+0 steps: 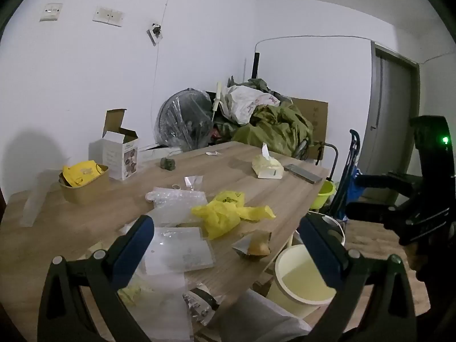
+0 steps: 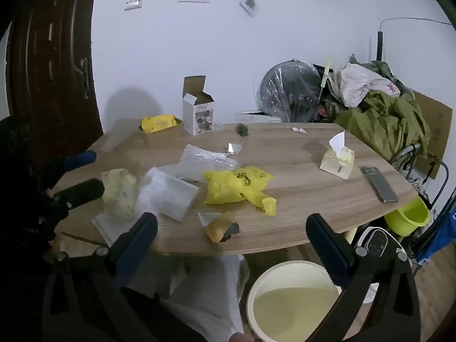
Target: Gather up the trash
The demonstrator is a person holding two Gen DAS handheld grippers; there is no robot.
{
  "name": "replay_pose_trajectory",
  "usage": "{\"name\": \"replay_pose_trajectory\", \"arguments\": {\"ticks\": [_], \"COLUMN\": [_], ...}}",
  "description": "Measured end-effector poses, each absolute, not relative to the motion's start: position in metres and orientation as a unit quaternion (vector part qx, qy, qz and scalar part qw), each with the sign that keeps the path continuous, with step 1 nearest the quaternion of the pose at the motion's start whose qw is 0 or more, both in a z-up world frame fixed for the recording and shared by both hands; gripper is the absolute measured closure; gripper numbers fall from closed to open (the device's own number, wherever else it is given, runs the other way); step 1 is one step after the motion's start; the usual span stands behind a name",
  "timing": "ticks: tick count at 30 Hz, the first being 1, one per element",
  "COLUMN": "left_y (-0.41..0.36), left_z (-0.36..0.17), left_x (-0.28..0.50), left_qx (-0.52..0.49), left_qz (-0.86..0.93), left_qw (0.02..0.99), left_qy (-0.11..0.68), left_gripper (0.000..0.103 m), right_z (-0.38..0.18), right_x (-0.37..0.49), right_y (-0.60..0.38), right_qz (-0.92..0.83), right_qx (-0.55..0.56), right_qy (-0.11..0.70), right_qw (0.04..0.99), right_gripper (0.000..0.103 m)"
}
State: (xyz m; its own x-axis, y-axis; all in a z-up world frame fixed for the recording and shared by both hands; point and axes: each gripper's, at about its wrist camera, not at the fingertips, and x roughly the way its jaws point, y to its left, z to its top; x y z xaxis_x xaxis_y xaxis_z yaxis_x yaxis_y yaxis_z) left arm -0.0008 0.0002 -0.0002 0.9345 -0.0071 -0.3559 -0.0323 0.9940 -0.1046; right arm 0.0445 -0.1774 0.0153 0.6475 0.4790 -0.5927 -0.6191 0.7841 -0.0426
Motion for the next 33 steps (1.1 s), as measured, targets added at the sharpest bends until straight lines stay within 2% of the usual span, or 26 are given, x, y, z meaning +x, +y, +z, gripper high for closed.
{"name": "replay_pose_trajectory", "arguments": {"ticks": [33], "left_y": [-0.005], "left_z": [0.005], "left_x": [0.004], "left_qx": [-0.052], "left_qz": [-0.012], "left_qw": [0.981], "left_qy": [0.185], "left_gripper": [0.001], "right_z": [0.021], "right_x": [0.042], "right_y": [-0.190], "right_qz": [0.284], "right_qx": [-0.128], "right_qy": [0.281], "right_qw": [0.908], "right_gripper": [0.000]}}
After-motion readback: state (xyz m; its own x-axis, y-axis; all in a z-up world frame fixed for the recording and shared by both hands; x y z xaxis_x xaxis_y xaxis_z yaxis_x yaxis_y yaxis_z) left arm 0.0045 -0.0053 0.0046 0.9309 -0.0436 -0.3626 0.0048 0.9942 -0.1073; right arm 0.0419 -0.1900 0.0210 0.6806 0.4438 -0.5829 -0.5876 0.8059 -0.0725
